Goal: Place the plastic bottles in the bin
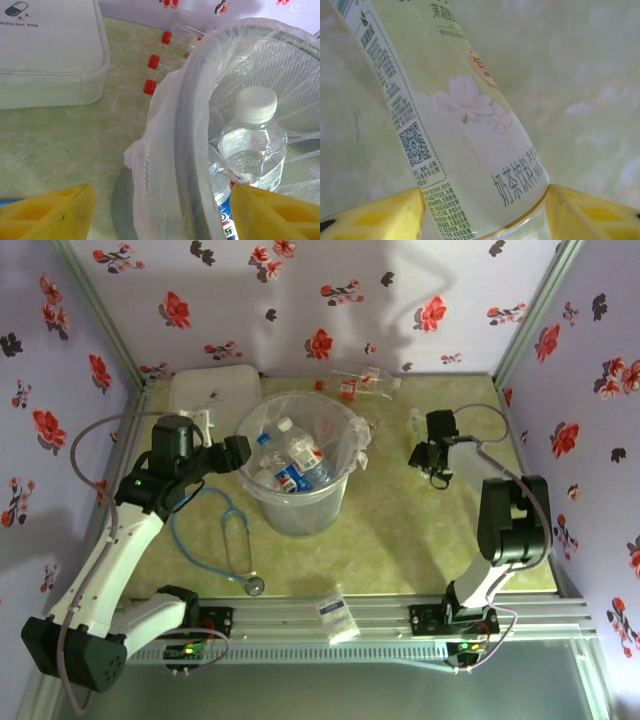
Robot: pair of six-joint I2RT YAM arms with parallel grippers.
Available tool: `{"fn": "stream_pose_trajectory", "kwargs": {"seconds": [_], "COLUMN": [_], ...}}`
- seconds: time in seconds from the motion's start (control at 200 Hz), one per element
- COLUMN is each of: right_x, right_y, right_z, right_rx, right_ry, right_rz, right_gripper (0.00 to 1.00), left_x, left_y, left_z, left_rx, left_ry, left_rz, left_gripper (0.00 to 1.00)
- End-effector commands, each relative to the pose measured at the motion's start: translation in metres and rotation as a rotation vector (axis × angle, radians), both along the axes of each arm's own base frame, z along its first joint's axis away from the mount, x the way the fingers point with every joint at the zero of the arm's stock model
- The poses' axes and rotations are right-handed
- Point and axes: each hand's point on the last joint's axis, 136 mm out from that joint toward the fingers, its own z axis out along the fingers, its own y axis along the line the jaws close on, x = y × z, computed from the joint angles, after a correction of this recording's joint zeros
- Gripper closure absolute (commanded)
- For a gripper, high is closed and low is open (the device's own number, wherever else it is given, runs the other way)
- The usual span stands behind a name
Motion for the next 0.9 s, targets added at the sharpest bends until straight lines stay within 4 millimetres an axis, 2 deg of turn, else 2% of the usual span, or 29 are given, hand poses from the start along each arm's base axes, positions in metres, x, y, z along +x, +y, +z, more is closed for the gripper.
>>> {"fn": "stream_pose_trajectory", "kwargs": {"seconds": [0.0, 0.075, 0.135, 0.24, 0.315, 0.405, 0.53, 0.595, 0.71, 0.775, 0.895], "right_x": [-0.017, -0.021, -0.018, -0.006, 0.005, 0.018, 0.035, 0.042, 0.053, 0.059, 0.063], "right_y": [0.006, -0.001, -0.005, -0.008, 0.000, 0.018, 0.028, 0.020, -0.010, -0.011, 0.001], "right_z": [0.009, 0.023, 0.033, 0.036, 0.033, 0.029, 0.021, 0.014, 0.005, -0.002, -0.012], "right_rx": [0.013, -0.030, -0.060, -0.063, -0.046, 0.006, 0.012, -0.033, -0.223, -0.227, -0.175], "right_ry": [0.002, 0.003, -0.006, 0.005, 0.019, 0.048, 0.074, 0.107, 0.187, 0.200, 0.205], "right_rz": [-0.004, 0.008, 0.018, 0.034, 0.070, 0.145, 0.216, 0.222, 0.211, 0.224, 0.253], "right_gripper": [0.28, 0.15, 0.10, 0.04, 0.02, 0.02, 0.04, 0.05, 0.07, 0.10, 0.19], "left_x": [0.008, 0.011, 0.012, 0.013, 0.012, 0.011, 0.009, 0.008, 0.006, 0.005, 0.004], "left_y": [0.003, 0.002, 0.002, 0.001, 0.001, 0.002, 0.002, 0.003, 0.005, 0.007, 0.008], "left_z": [-0.002, -0.003, -0.004, -0.006, -0.006, -0.005, 0.001, 0.003, 0.001, -0.002, -0.003], "left_rx": [0.025, 0.024, 0.021, 0.012, 0.010, 0.012, 0.010, 0.009, 0.016, 0.023, 0.023], "left_ry": [-0.015, -0.014, -0.012, -0.010, -0.008, -0.005, -0.014, -0.022, -0.019, -0.012, -0.013], "left_rz": [0.006, 0.009, 0.008, 0.010, 0.012, 0.011, 0.013, 0.017, 0.019, 0.021, 0.024], "left_gripper": [0.28, 0.28, 0.28, 0.28, 0.28, 0.28, 0.28, 0.28, 0.28, 0.28, 0.28]}}
